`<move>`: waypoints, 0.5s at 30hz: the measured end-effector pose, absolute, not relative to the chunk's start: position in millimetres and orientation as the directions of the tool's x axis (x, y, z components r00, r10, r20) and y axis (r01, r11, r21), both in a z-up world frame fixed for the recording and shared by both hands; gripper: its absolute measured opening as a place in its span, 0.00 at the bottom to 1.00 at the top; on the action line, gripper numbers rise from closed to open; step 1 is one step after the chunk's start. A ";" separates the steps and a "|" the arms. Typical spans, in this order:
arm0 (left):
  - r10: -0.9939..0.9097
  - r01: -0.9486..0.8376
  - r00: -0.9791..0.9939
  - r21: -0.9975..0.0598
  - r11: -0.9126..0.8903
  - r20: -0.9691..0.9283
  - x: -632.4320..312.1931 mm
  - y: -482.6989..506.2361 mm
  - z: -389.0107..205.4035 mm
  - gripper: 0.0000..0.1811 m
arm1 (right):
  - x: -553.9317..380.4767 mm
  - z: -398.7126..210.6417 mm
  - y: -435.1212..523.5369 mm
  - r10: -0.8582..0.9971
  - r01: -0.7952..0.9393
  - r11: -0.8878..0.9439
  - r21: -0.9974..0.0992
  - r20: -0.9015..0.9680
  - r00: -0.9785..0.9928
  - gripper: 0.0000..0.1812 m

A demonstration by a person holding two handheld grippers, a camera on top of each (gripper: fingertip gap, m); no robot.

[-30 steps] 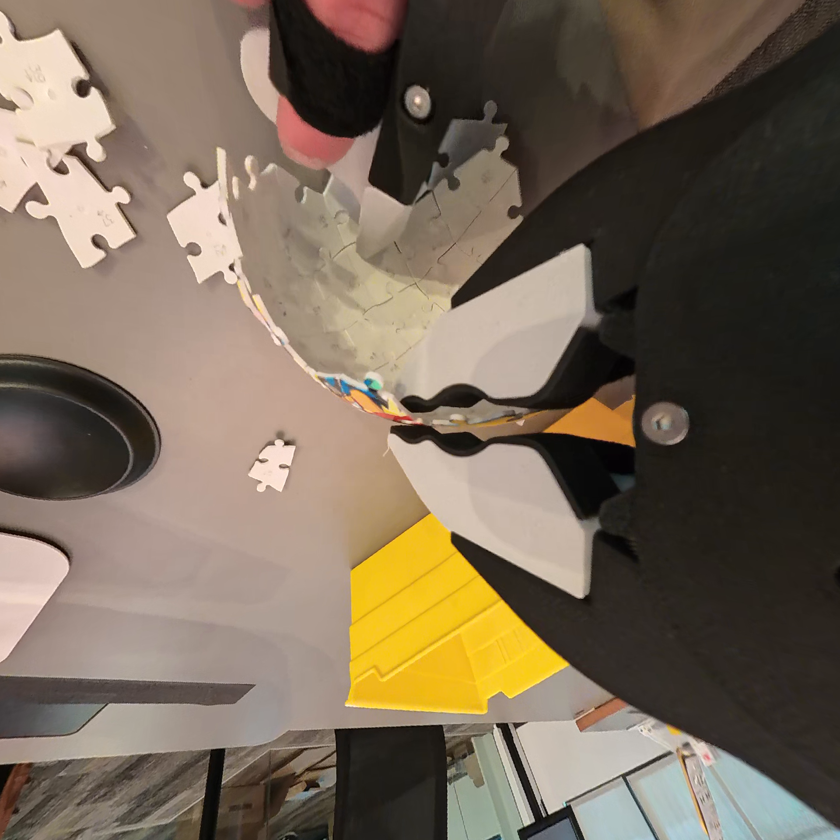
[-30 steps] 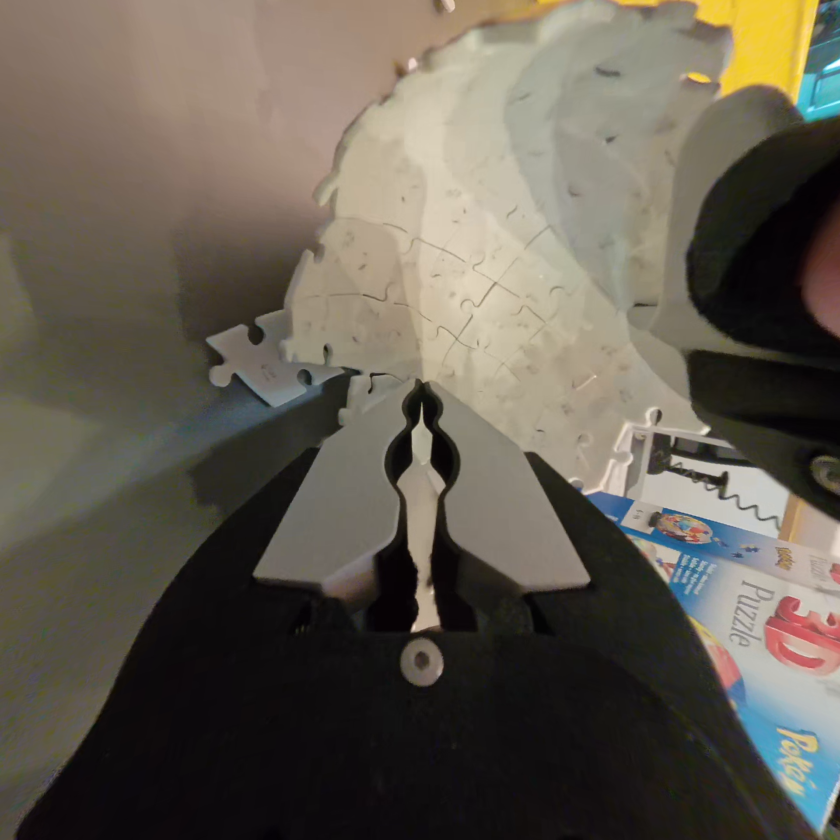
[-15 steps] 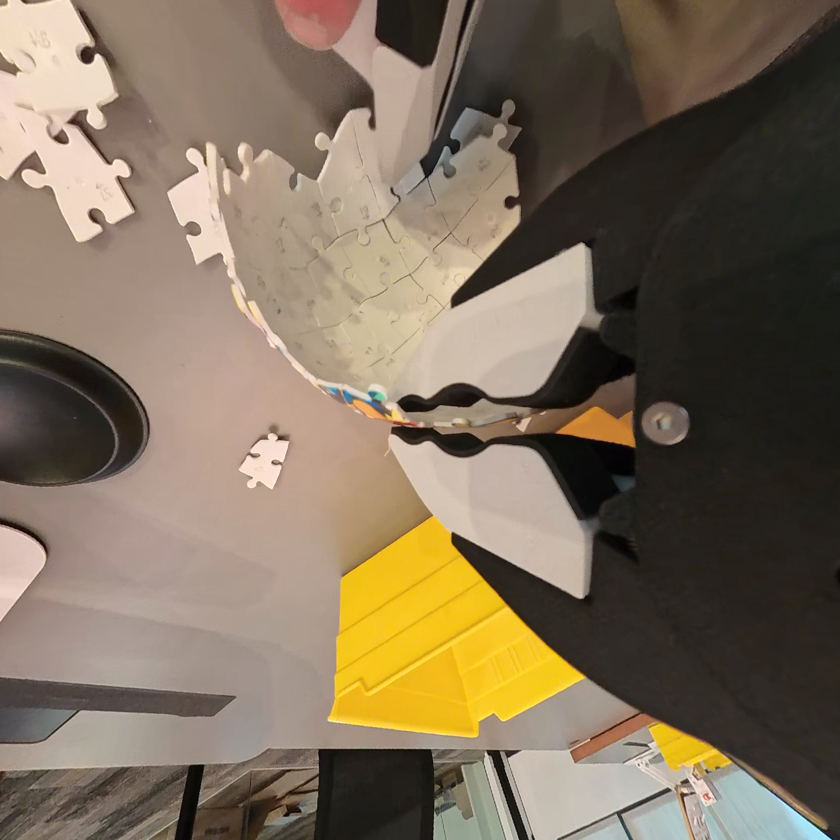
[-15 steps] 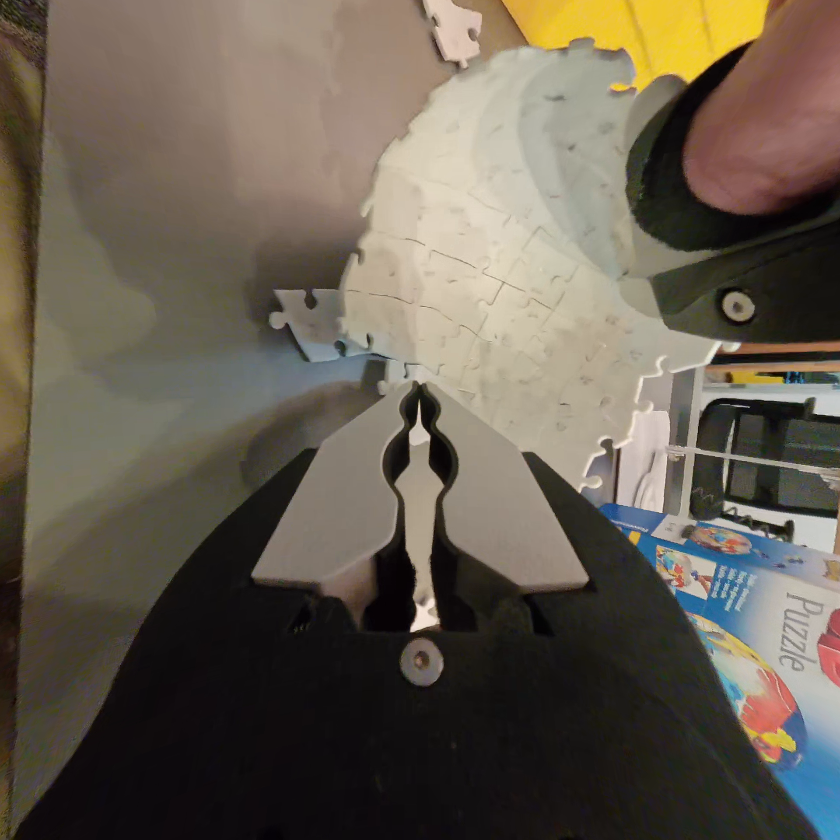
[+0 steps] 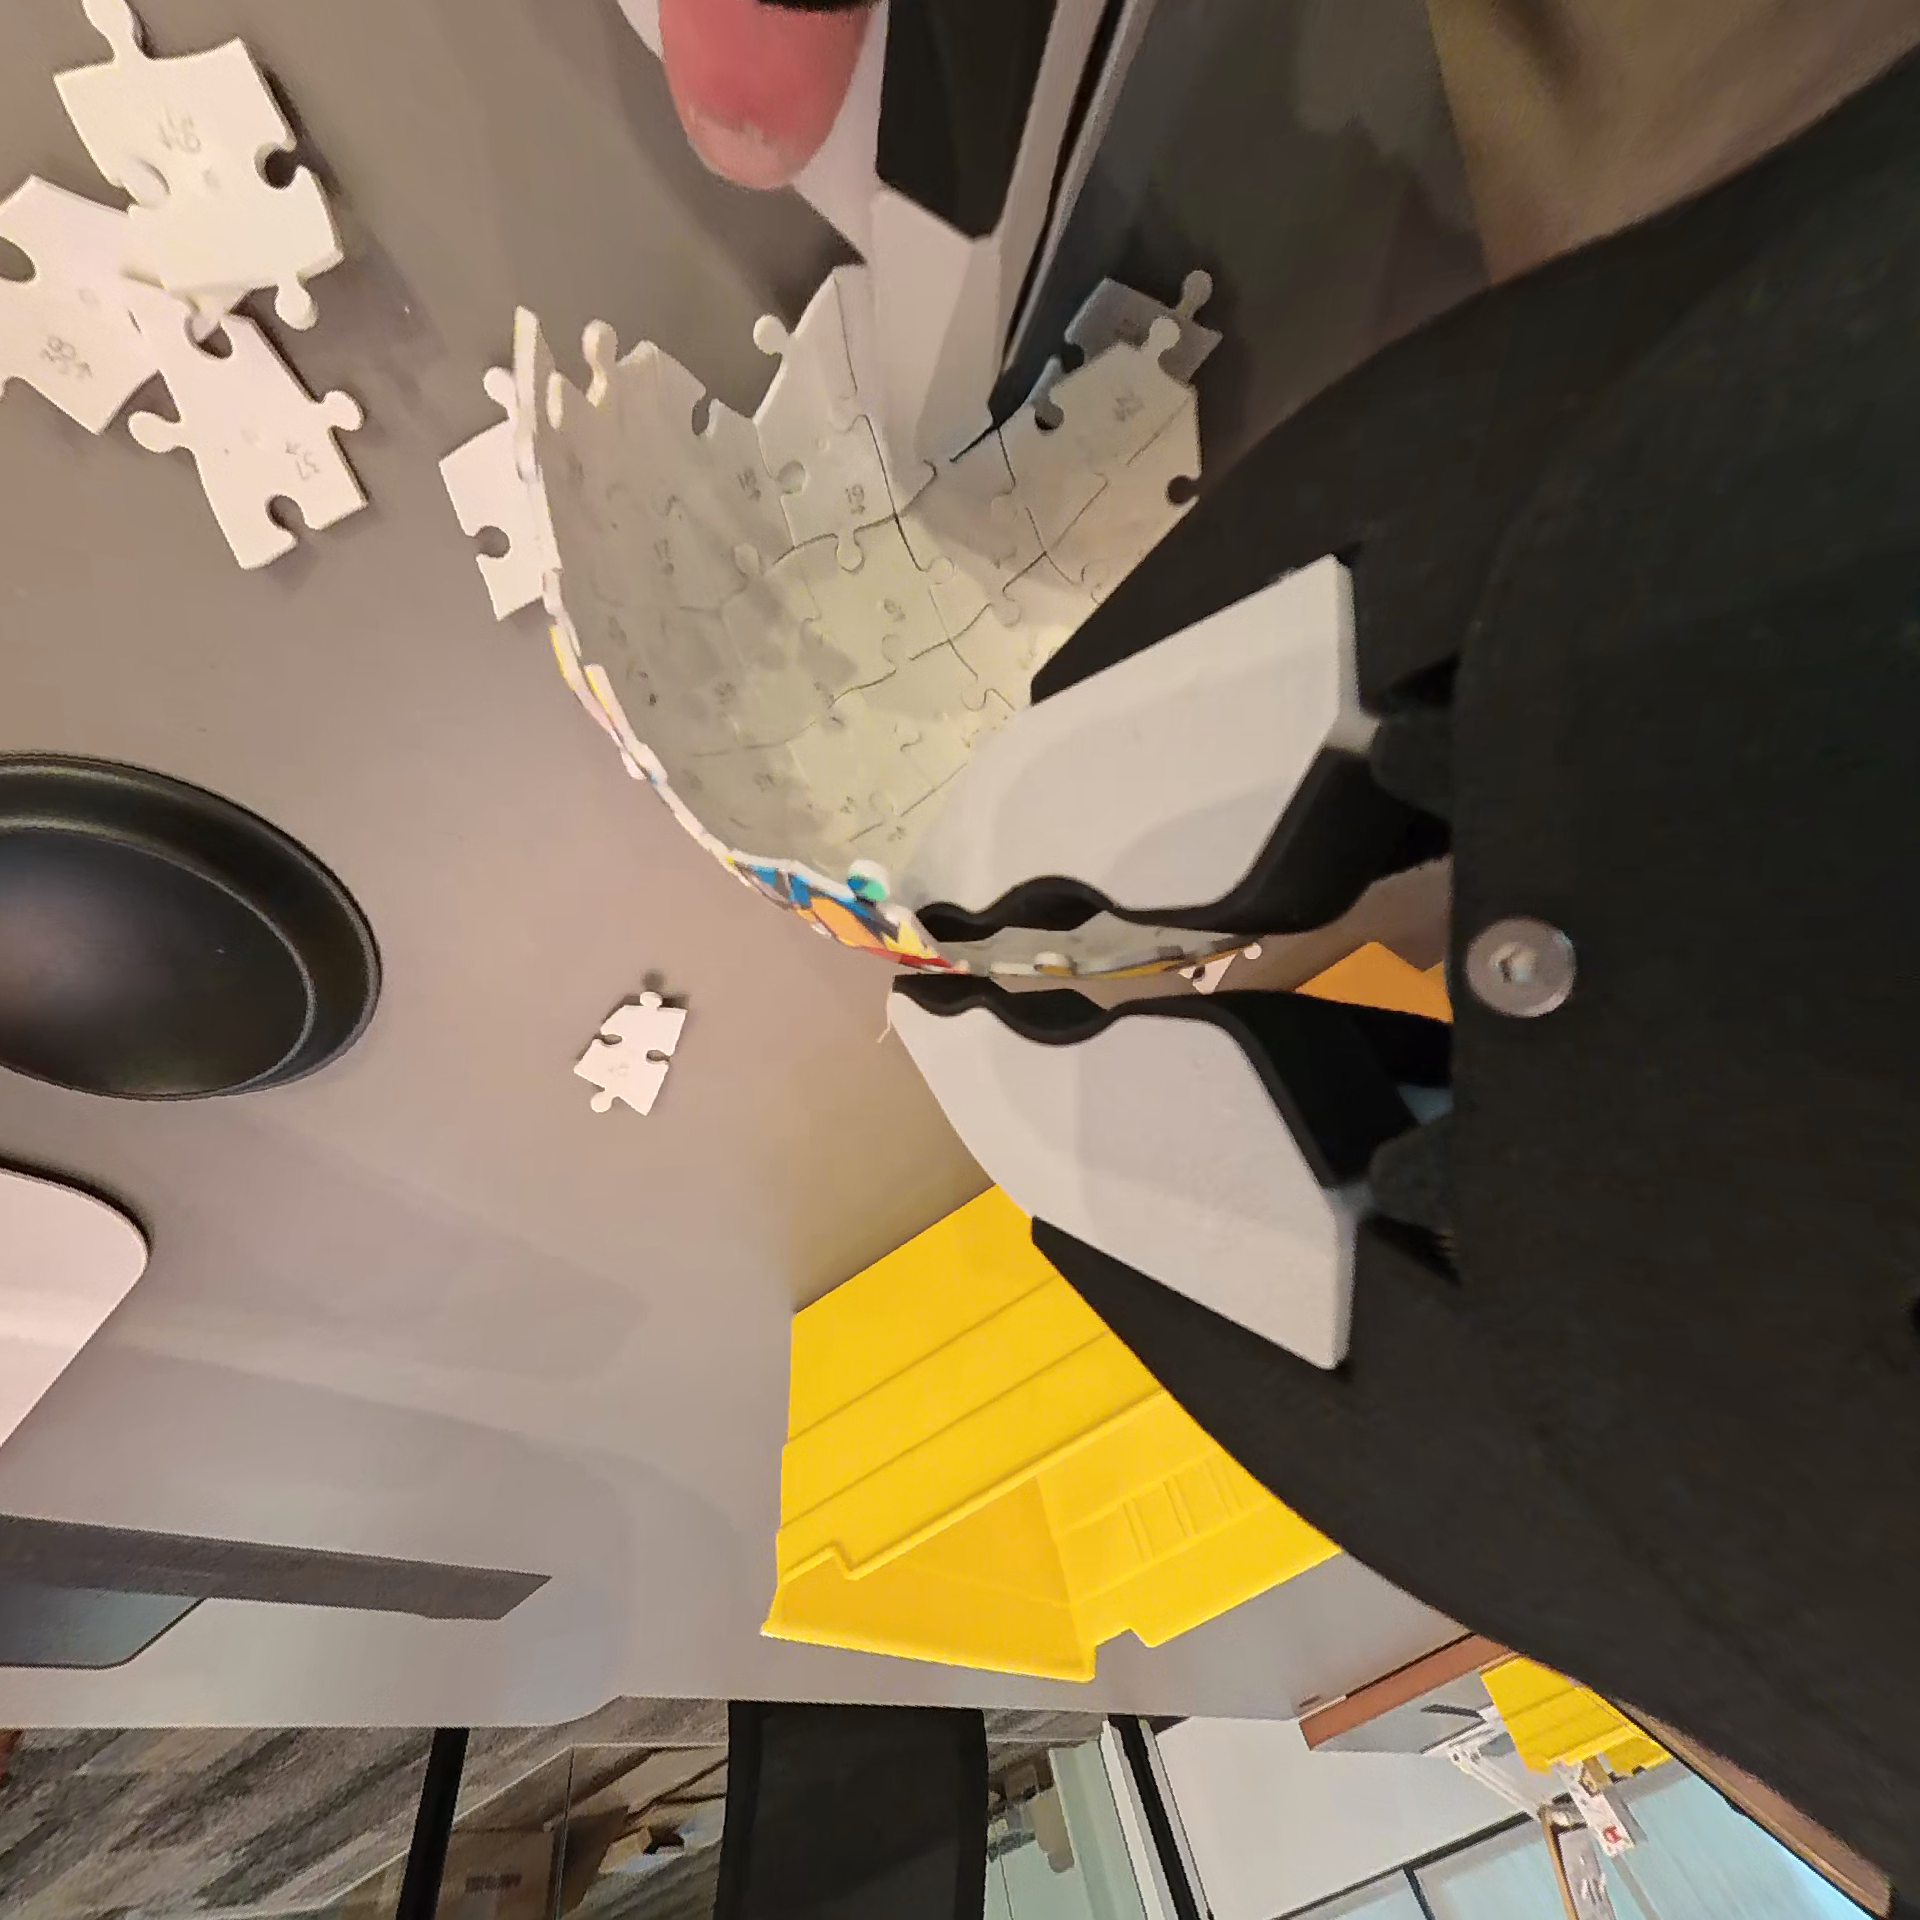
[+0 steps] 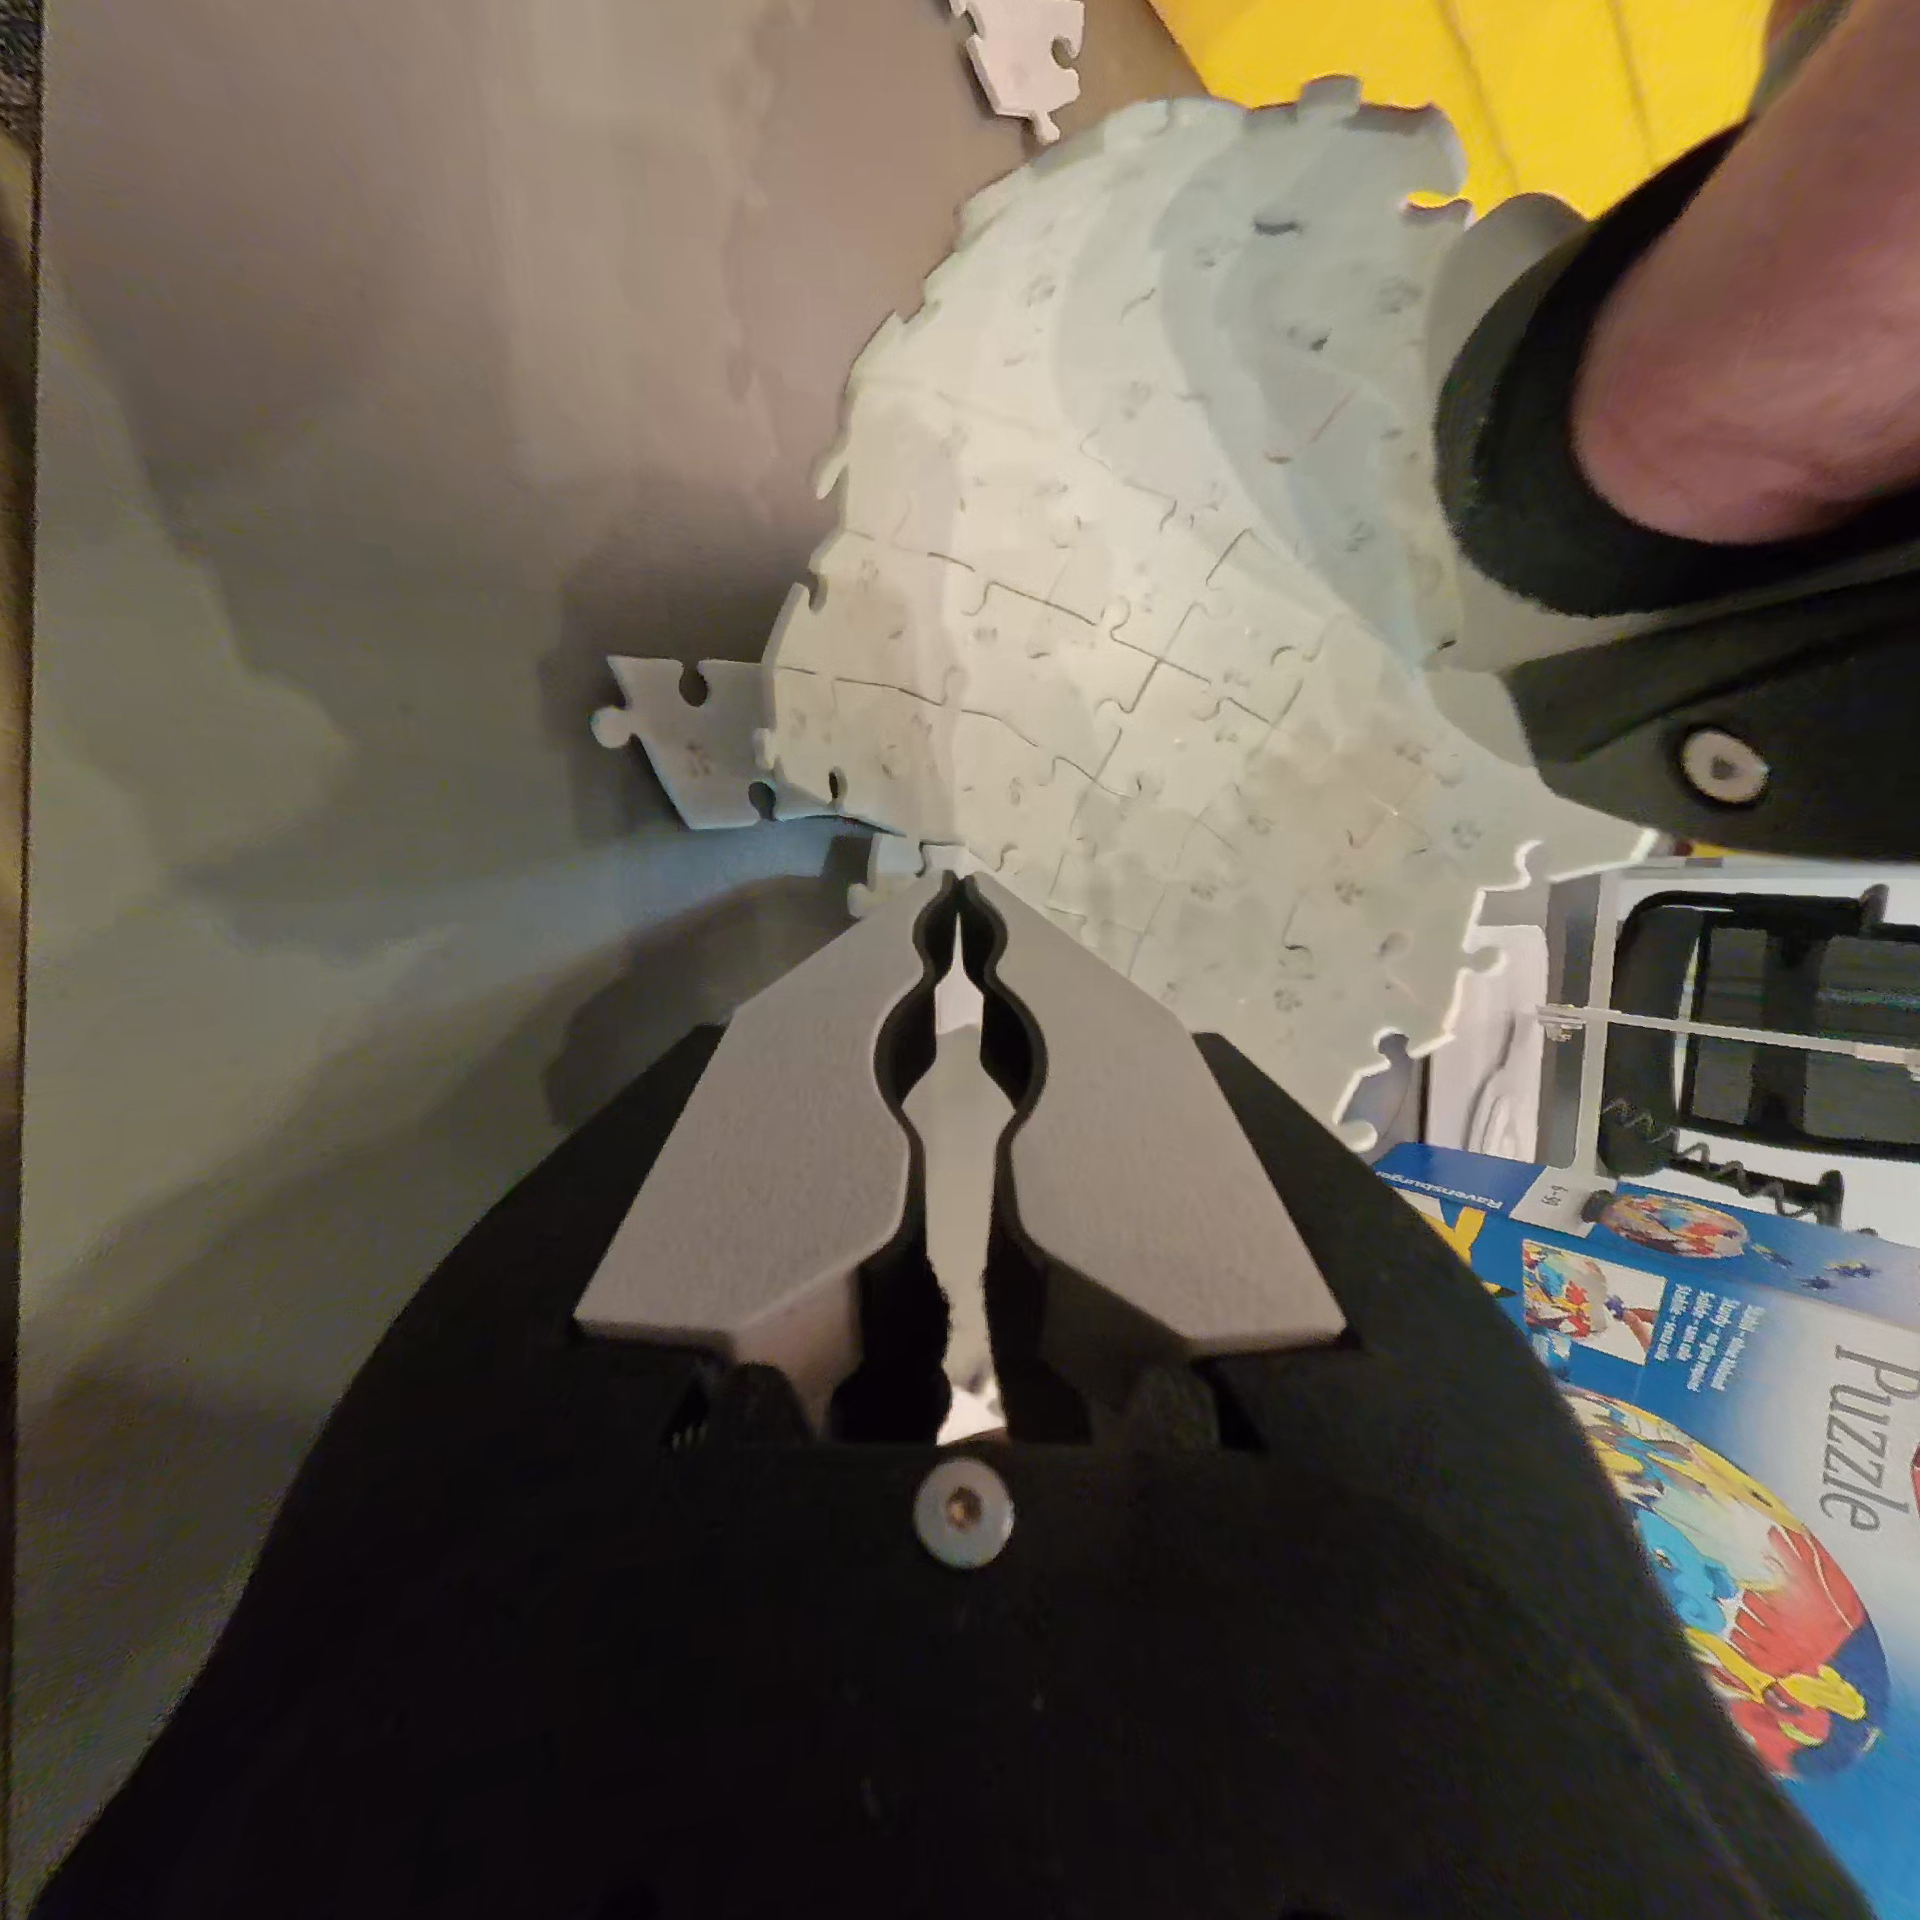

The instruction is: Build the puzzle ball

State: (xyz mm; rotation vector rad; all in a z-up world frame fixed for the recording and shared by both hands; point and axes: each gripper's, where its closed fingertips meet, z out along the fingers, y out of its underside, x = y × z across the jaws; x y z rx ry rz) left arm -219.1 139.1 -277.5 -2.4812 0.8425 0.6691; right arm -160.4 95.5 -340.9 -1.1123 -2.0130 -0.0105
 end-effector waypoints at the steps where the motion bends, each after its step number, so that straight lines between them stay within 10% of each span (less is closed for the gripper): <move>1: -0.437 -0.647 0.702 -0.245 -0.722 -0.562 -219.4 139.4 -277.6 0.03 | -159.1 -338.9 96.6 0.708 0.711 0.604 -0.360 0.652 -0.272 0.00; 15: -0.413 -0.596 0.768 -0.311 -0.741 -0.489 -225.3 142.1 -280.7 0.02 | -137.2 -337.2 102.0 0.632 0.650 0.706 -0.283 0.667 -0.395 0.11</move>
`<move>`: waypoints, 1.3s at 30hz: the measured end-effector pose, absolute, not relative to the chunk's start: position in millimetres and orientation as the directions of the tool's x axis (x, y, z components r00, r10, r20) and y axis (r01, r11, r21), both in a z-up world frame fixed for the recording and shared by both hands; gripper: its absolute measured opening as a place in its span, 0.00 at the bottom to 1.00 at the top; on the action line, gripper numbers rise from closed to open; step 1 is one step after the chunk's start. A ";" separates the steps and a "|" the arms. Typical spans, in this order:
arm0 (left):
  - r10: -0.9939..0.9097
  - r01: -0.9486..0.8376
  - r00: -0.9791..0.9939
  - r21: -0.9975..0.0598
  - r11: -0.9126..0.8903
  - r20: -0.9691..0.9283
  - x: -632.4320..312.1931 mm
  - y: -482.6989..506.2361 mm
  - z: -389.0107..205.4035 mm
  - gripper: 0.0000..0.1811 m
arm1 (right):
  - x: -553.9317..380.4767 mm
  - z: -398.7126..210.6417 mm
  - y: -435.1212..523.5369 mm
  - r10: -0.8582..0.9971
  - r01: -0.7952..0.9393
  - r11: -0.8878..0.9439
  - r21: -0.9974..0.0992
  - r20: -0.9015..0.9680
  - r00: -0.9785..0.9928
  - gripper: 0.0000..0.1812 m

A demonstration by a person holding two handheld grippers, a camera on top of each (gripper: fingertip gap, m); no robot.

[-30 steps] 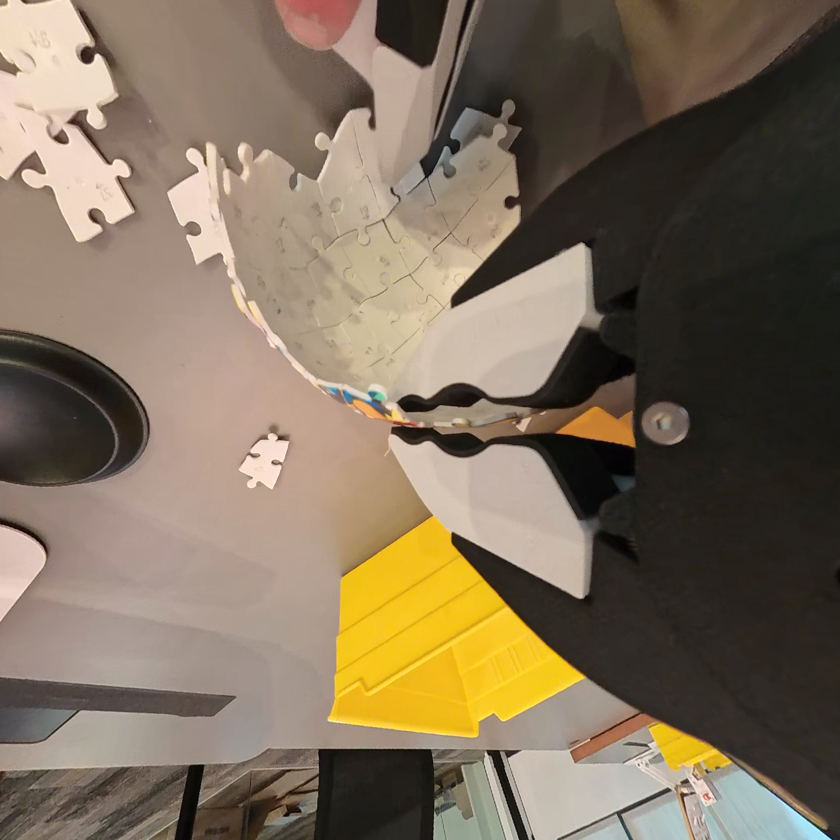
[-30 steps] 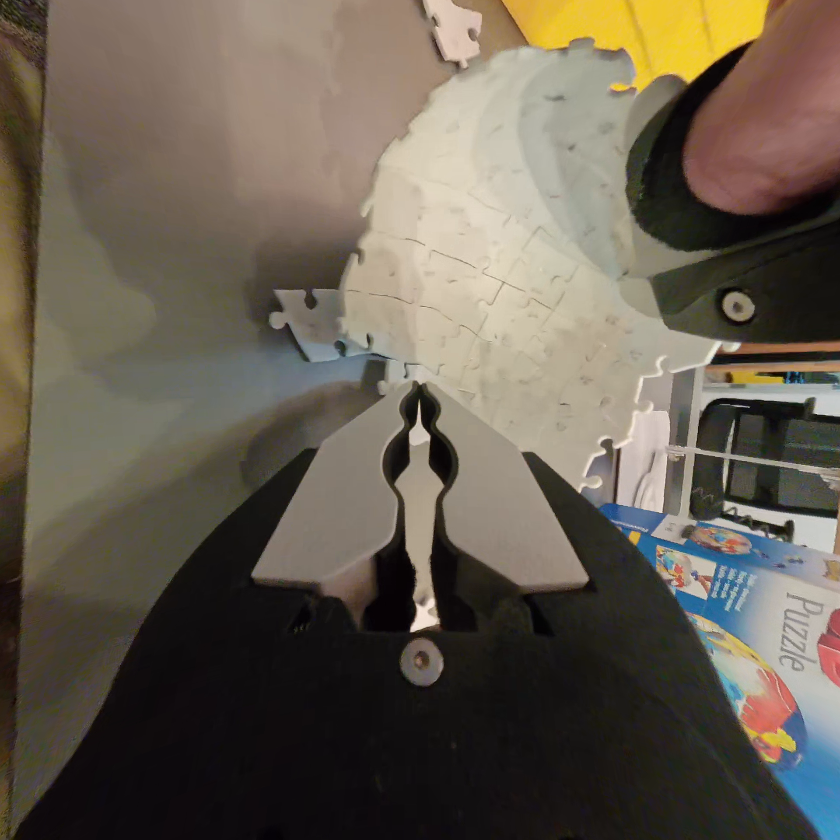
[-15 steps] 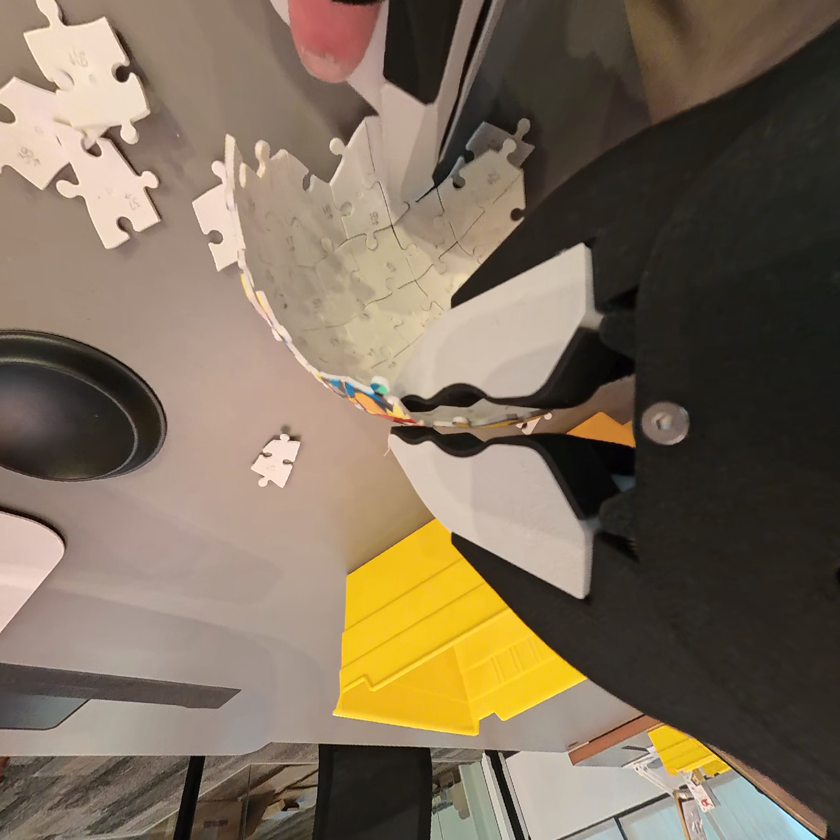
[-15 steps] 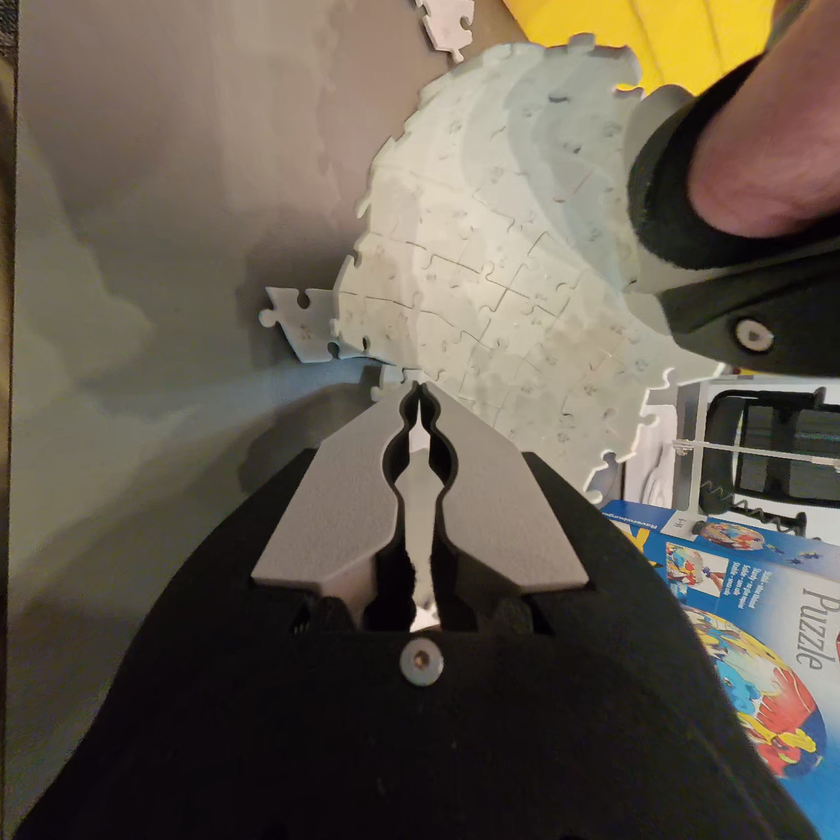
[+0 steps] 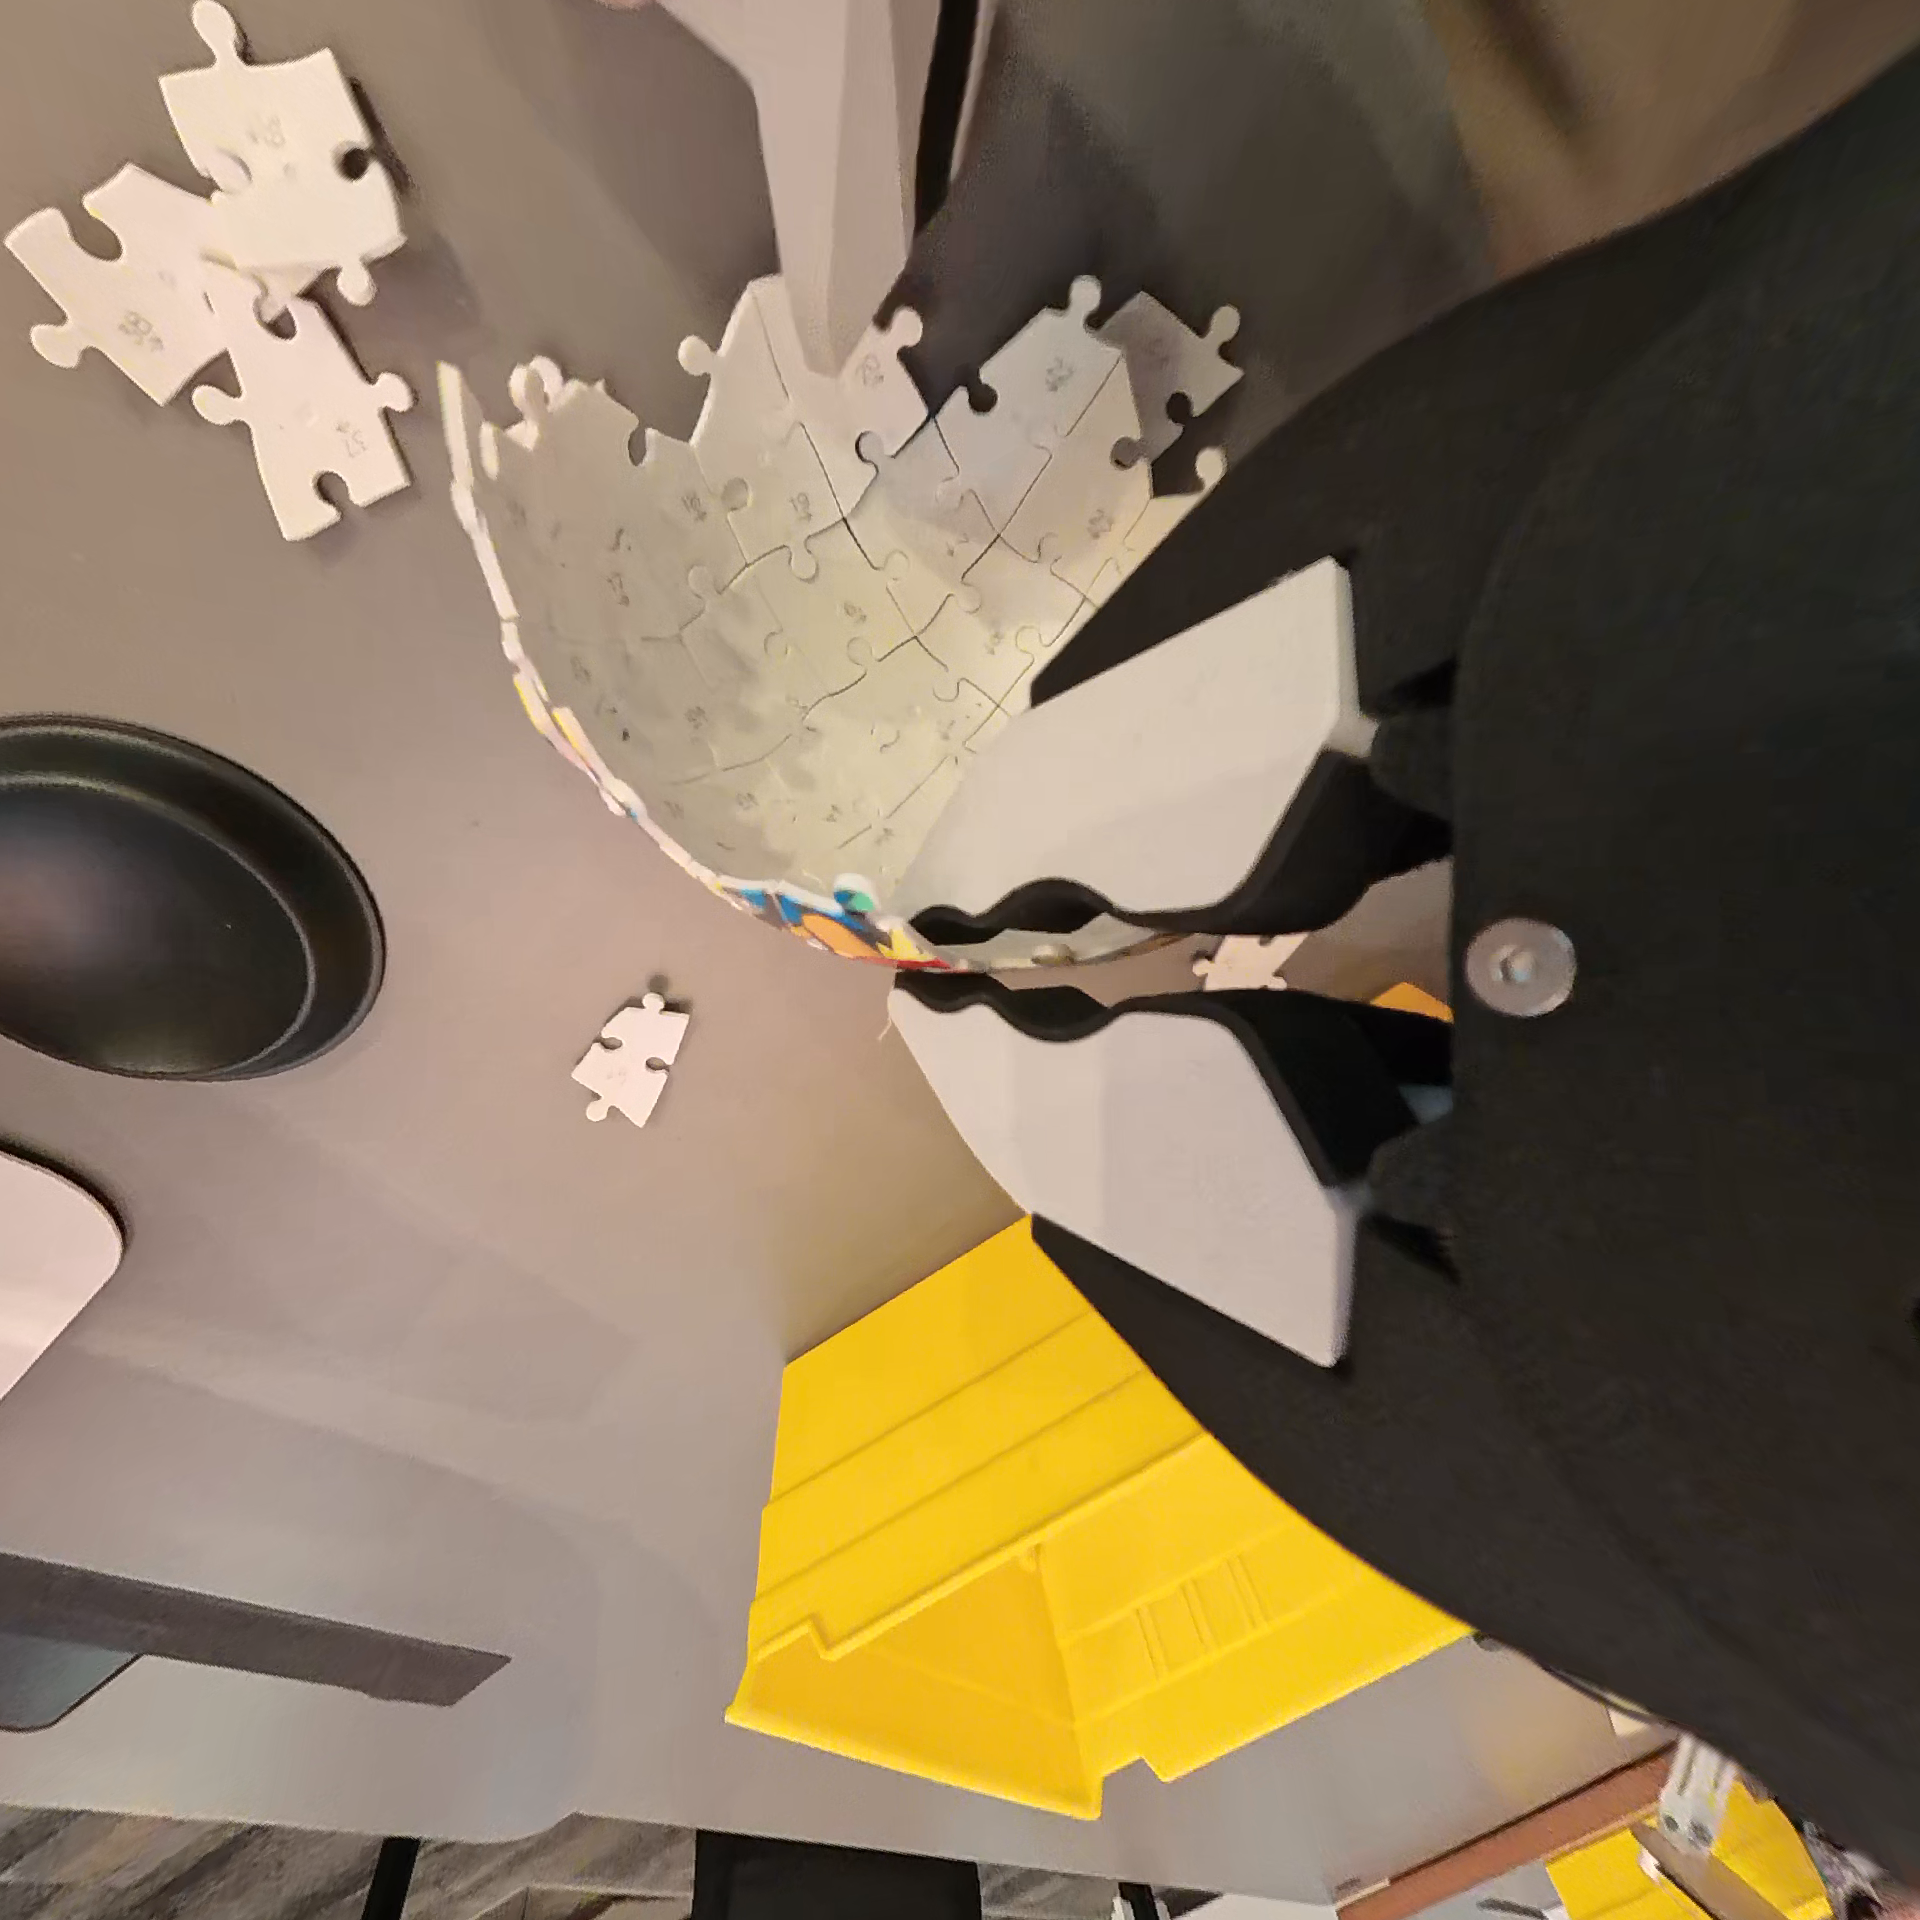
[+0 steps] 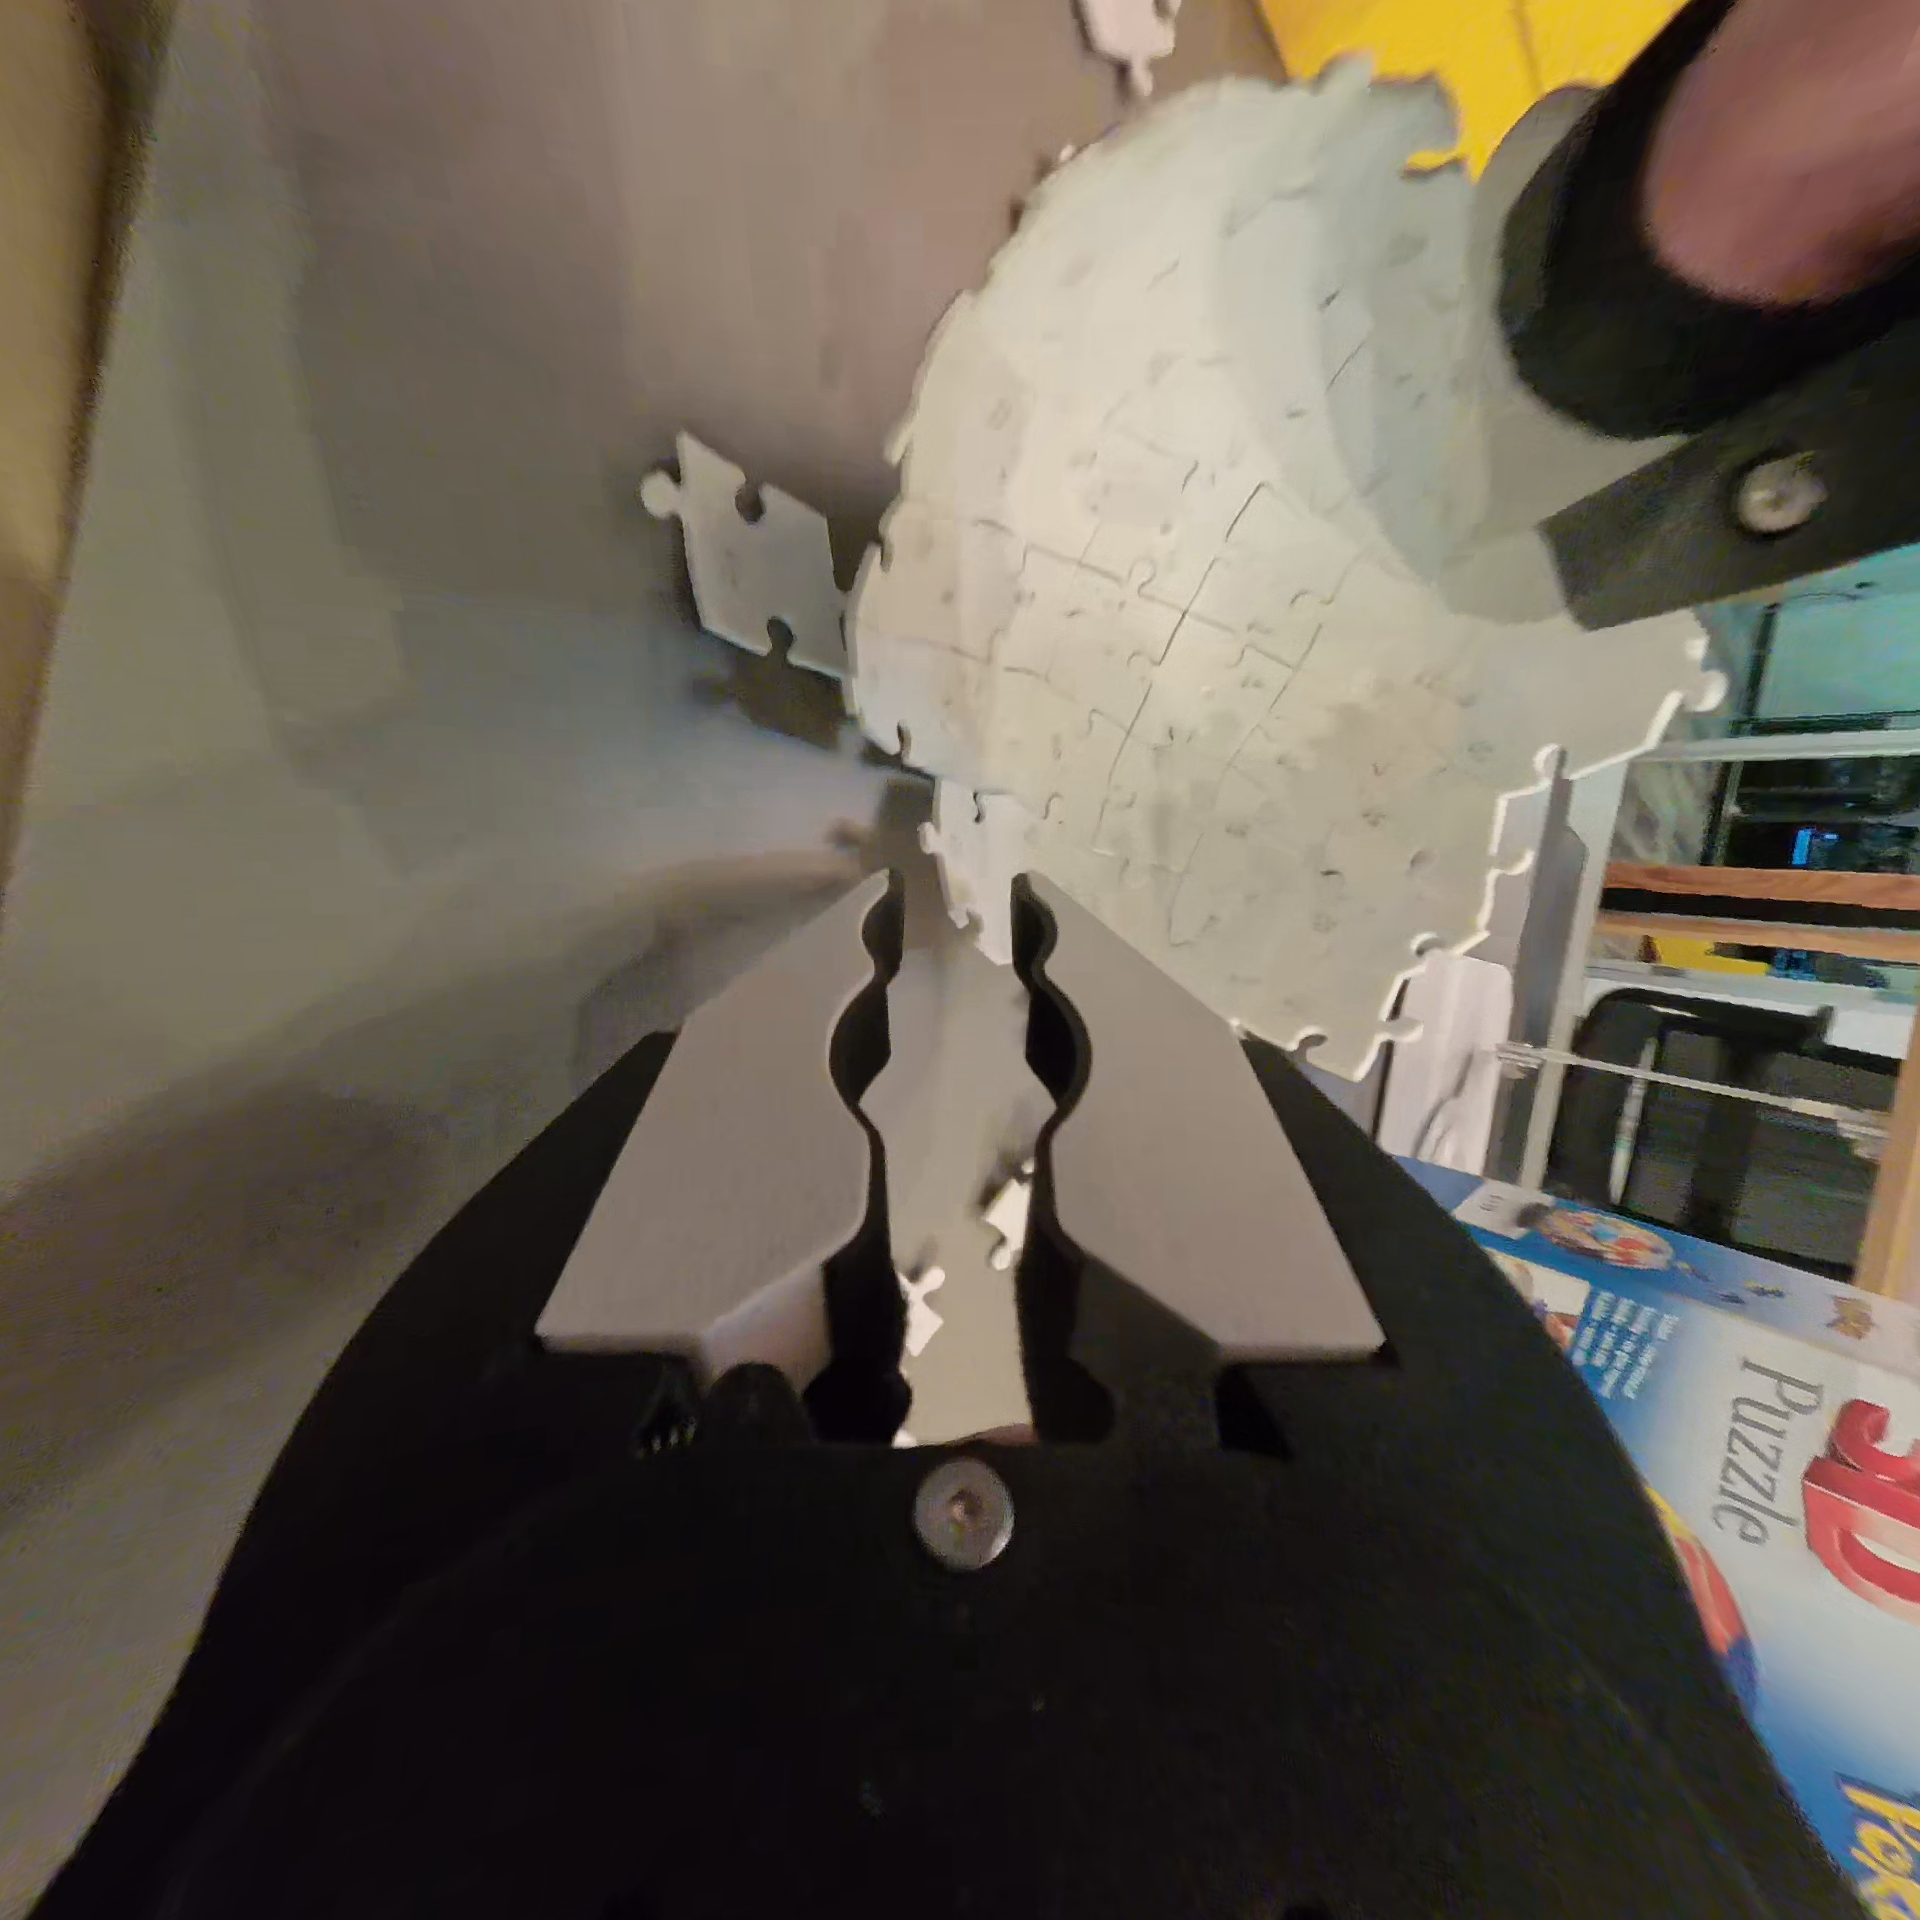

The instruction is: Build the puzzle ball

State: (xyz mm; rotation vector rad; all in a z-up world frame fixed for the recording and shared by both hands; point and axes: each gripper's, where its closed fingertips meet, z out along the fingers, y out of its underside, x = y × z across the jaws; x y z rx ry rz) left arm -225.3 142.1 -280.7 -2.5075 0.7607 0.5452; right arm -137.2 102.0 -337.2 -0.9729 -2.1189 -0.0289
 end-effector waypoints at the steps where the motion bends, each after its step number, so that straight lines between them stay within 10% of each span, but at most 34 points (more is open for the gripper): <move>1: -0.411 -0.591 0.774 -0.317 -0.742 -0.482 -225.6 142.6 -281.0 0.02 | -137.9 -340.3 103.1 0.614 0.643 0.717 -0.269 0.679 -0.401 0.10; 39: -0.377 -0.499 0.858 -0.391 -0.773 -0.349 -238.7 145.6 -289.0 0.02 | -159.0 -343.7 115.9 0.343 0.539 0.840 -0.055 0.825 -0.450 0.01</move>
